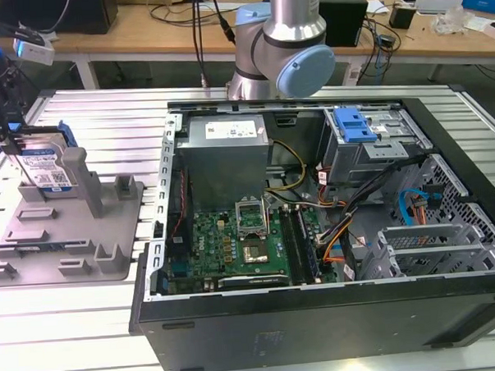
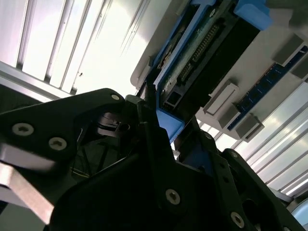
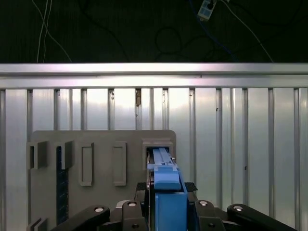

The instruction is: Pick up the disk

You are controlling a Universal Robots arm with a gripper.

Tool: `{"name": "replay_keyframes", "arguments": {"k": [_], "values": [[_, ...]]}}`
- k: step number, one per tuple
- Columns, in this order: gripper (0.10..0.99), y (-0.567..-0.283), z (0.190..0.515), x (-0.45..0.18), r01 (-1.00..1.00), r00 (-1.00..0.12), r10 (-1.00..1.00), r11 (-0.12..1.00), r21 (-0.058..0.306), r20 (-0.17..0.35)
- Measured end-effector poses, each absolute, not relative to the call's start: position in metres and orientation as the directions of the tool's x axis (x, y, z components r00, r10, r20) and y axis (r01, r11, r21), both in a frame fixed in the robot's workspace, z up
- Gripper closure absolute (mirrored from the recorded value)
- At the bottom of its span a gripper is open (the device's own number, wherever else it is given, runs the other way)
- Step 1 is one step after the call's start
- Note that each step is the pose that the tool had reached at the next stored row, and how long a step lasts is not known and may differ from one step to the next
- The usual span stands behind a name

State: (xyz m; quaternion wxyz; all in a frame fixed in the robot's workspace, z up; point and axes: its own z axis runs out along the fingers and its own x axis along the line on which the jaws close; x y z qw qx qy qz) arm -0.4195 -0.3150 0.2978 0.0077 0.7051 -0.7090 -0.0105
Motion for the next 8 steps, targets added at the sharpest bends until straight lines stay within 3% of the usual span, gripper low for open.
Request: {"name": "replay_keyframes", "arguments": {"k": [1,8], "values": [[0.694,-0.315,0.2975,-0.4195,-1.0,-0.005,-1.0,0.005,0.026,-0.004],[0.722,-0.315,0.2968,-0.4195,-1.0,-0.005,-1.0,0.005,0.026,-0.004]]}}
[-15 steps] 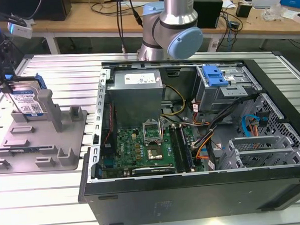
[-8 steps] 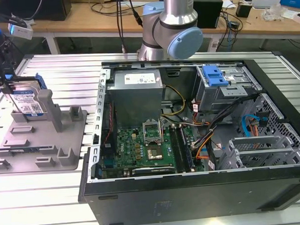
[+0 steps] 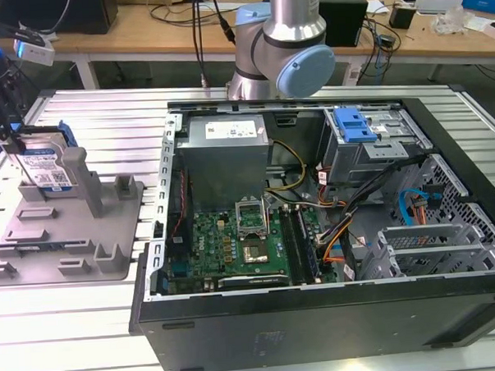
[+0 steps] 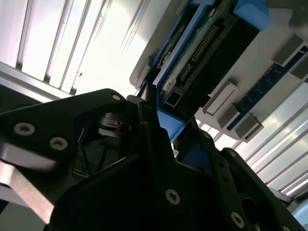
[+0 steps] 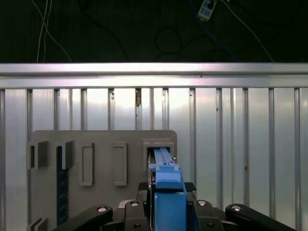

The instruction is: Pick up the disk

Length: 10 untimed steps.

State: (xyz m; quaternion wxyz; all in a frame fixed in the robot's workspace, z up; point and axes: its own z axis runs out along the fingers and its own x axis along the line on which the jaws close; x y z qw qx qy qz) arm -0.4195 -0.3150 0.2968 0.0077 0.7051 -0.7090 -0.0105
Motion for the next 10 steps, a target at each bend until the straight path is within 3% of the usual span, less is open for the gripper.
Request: {"name": "replay_keyframes", "arguments": {"k": [7,10], "values": [[0.722,-0.315,0.299,-0.419,-1.0,-0.005,-1.0,0.005,0.025,-0.004],[0.722,-0.315,0.319,-0.42,-1.0,-0.006,-1.0,0.005,0.026,-0.004]]}}
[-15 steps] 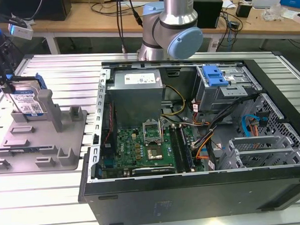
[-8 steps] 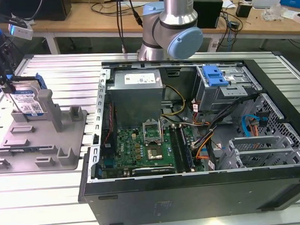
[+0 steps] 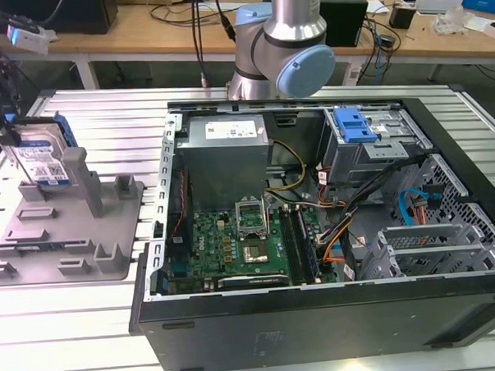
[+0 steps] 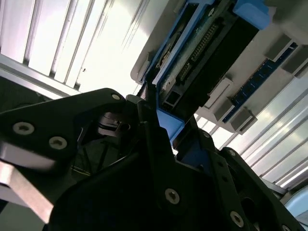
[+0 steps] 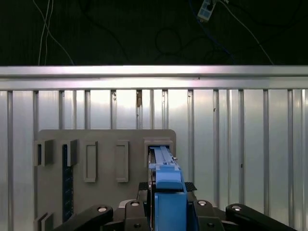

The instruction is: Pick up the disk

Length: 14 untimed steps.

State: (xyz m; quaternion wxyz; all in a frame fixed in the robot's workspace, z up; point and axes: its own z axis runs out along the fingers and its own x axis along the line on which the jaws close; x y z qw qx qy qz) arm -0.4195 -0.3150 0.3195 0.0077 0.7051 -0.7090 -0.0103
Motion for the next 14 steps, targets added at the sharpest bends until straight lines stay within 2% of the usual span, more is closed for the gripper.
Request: {"name": "replay_keyframes", "arguments": {"k": [14], "values": [[0.722,-0.315,0.41,-0.42,-1.0,-0.006,-1.0,0.006,0.026,-0.004]]}}
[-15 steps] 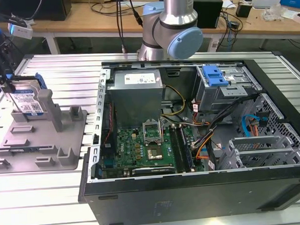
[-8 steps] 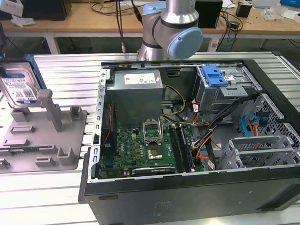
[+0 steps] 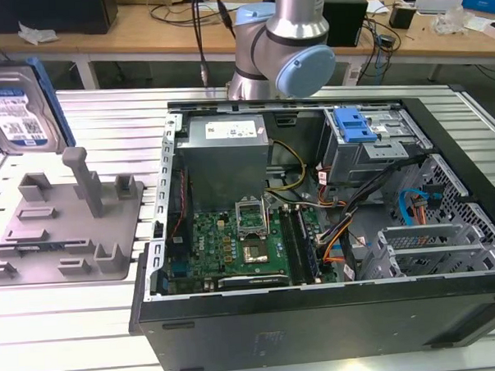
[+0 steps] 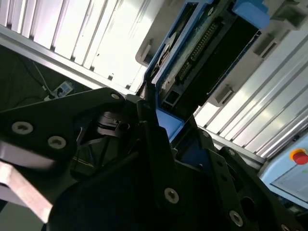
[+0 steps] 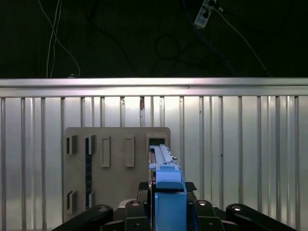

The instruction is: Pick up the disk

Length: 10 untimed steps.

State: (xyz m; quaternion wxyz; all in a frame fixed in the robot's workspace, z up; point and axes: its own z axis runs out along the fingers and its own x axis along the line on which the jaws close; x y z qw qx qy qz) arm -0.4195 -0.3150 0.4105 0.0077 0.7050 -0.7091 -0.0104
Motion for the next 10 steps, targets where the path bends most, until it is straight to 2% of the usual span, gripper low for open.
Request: {"name": "replay_keyframes", "arguments": {"k": [10], "values": [[0.722,-0.315,0.475,-0.419,-1.0,-0.006,-1.0,0.006,0.025,-0.004]]}}
